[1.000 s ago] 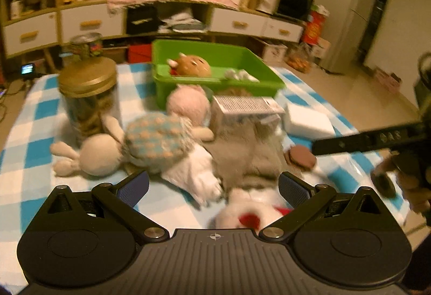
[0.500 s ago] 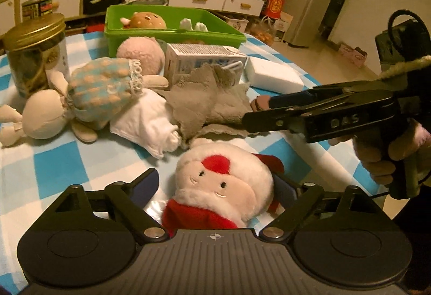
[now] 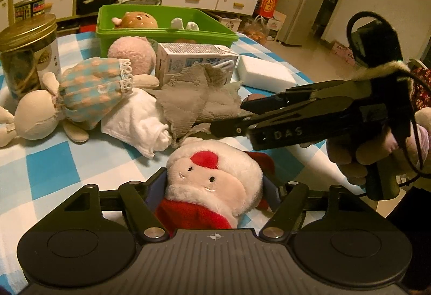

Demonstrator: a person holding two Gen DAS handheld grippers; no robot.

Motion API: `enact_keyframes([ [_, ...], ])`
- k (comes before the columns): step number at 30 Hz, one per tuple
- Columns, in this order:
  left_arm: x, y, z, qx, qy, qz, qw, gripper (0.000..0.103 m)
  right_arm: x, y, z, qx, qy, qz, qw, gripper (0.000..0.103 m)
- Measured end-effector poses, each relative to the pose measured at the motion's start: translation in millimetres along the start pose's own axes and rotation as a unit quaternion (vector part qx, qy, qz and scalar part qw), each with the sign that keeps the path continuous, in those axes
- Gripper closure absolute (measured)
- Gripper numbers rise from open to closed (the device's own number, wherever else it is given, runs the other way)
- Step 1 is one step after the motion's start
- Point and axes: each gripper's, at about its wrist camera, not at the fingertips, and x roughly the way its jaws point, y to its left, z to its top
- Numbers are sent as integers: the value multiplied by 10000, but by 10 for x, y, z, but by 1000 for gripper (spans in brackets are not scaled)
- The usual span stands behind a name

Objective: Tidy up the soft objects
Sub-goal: 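Grasp the Santa plush with left tool while right tool grasps grey towel, then carry Santa plush and grey towel to the green tub and release both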

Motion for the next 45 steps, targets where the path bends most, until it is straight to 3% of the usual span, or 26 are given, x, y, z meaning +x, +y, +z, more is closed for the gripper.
enact_keyframes([
  [8,11,-25,24,12,1,47,10000,34,47,68,-46,-276,-63,-307,9991,74],
  [13,-3,-41,23,21,-4,72,10000,36,46,87,-43,-319,-119,-313,9989,93],
  [35,-258,59,271,-316,-569,365,9972,38,-467,-82,166,306,-612,8,9977,94],
  [45,-410,163,493,-546,-977,716,9911,38,-753,-337,316,765,-912,-239,9926,94],
])
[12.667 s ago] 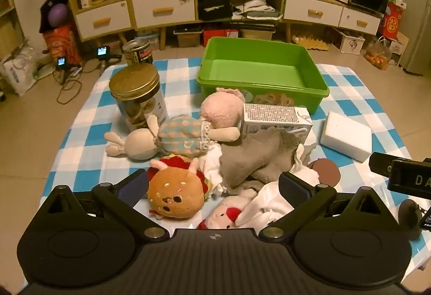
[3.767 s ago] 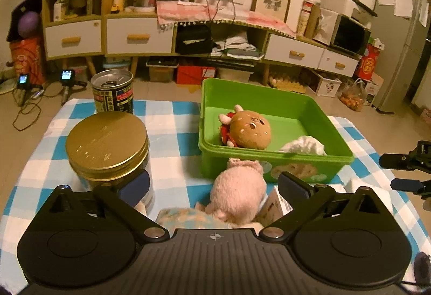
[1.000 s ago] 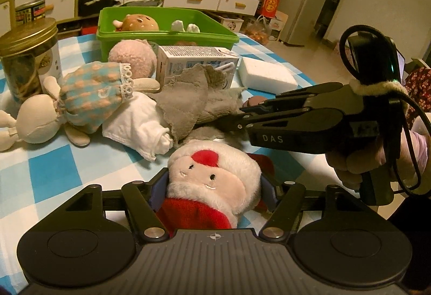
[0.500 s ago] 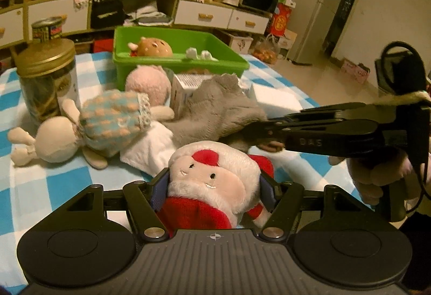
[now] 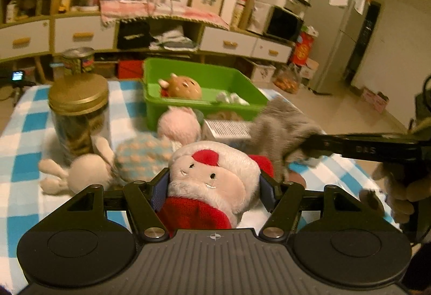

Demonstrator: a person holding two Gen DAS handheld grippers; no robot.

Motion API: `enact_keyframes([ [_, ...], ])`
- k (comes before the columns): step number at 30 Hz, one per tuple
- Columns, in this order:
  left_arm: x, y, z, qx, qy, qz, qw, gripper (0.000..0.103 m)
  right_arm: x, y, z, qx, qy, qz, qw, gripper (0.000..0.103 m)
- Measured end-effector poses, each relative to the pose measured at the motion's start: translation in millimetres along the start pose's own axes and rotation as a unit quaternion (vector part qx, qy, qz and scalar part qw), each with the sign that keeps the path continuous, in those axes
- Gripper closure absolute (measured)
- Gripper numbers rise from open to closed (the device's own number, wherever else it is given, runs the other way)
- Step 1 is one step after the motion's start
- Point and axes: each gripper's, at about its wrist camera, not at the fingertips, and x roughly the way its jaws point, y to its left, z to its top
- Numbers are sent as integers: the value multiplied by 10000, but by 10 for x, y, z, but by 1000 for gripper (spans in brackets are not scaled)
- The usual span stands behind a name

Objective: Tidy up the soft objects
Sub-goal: 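Carry Santa plush and grey towel to the green tub and release both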

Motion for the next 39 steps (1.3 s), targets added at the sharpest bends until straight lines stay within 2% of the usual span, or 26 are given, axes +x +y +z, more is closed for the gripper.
enact_keyframes([
  [8,-15,15,313,-205,-413,238,9987,38,-130,-220,274,343,-391,-286,9982,94],
  [15,119,-78,628,-430,-707,329,9960,38,-134,-409,563,724,-687,-476,9939,94],
  [19,256,-172,812,-598,-751,363,9947,38,-90,-475,720,925,-795,-490,9913,94],
  [30,1000,-258,1454,-735,-697,355,9942,37,248,-629,1067,1303,-933,-435,9861,94],
  [35,1454,-239,1680,-794,-453,193,9956,37,527,-721,1109,1703,-783,-221,9820,94],
  [39,1816,-231,1732,-679,-172,246,9972,37,794,-785,1080,1950,-556,-196,9790,94],
])
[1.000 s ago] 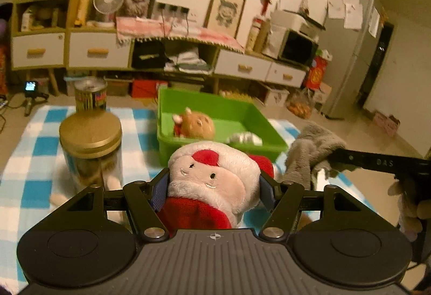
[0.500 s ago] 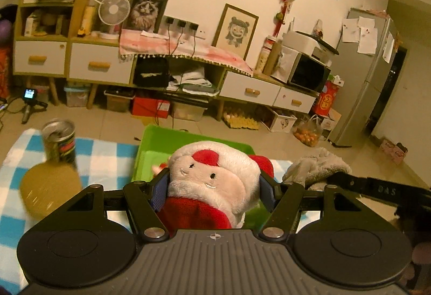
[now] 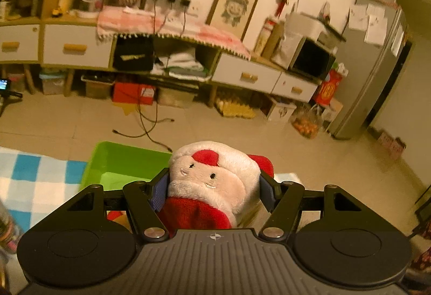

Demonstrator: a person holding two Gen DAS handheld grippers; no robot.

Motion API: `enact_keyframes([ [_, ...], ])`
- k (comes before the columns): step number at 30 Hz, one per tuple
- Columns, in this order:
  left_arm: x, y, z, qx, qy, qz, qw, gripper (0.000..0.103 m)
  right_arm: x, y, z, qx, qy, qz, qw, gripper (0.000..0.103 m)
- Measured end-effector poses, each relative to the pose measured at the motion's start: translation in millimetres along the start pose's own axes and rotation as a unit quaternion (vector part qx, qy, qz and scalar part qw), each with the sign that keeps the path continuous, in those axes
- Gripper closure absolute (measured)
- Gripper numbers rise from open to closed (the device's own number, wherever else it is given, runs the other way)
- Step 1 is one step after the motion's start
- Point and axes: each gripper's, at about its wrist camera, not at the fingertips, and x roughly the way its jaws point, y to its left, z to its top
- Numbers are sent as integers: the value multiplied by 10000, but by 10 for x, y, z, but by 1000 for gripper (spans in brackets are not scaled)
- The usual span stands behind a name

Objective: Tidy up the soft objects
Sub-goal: 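Carry Santa plush and grey towel to the green tub and release both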

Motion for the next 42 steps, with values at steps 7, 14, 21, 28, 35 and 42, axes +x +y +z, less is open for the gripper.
enact_keyframes([
  [7,489,70,-150,240,613,363,9972,37,313,-84,-144,16,393,-249,9989,94],
  [14,710,176,-289,302,1134,572,9914,37,486,-104,-253,-73,765,-418,9962,94],
  [21,652,134,-280,472,1050,477,9922,32,481,-146,-258,-74,830,-456,9955,93],
  [28,518,106,-179,360,775,405,9955,21,397,-200,-199,107,785,-450,9958,81],
  [35,365,75,-144,441,619,547,9956,13,245,-263,-127,211,672,-540,9961,60],
  [42,69,141,-144,358,426,681,9961,11,32,-358,-46,297,529,-638,9961,52],
])
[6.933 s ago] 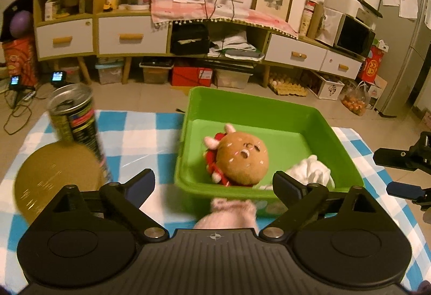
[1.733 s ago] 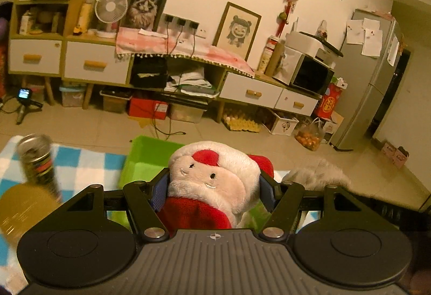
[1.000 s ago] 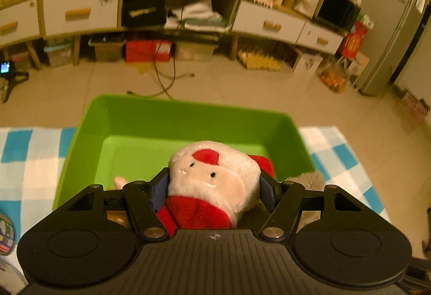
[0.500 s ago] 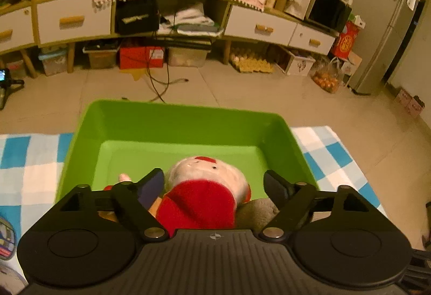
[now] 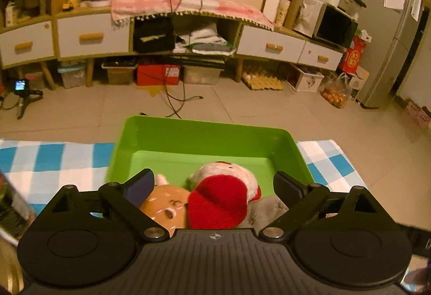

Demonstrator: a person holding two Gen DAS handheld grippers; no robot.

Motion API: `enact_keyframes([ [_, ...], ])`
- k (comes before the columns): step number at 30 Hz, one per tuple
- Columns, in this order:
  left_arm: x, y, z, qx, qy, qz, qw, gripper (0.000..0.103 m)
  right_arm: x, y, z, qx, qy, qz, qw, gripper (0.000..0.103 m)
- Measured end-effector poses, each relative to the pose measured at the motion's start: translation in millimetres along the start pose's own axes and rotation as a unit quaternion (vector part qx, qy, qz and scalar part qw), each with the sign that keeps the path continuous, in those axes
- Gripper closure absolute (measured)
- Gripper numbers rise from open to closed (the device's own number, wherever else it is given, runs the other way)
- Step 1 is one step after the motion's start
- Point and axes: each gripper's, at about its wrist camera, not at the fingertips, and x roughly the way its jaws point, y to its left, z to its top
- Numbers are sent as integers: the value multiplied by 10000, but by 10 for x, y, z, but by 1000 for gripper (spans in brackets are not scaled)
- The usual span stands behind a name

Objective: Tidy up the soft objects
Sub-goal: 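Carry Santa plush and grey towel to the green tub and release both, then move both open tools back toward the bunny and white cloth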

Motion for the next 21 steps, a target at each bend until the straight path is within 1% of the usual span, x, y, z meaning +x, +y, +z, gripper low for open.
enact_keyframes([
  [3,-177,49,-71,-25,-75,-18,10000,9,-105,-33,5,-99,-28,-68,9999,52],
  [7,-395,71,-207,145,-110,19,9998,8,-242,-78,-23,-286,-17,-142,9995,52],
  [13,-753,136,-411,201,-216,88,9995,7,-437,-140,-105,-330,125,-85,9993,52],
  [17,-1014,205,-564,83,-301,46,9995,6,-595,-64,-212,-647,186,55,9977,52],
  [21,-1232,276,-721,-121,-341,20,9993,6,-767,-9,-299,-877,137,211,9958,48],
])
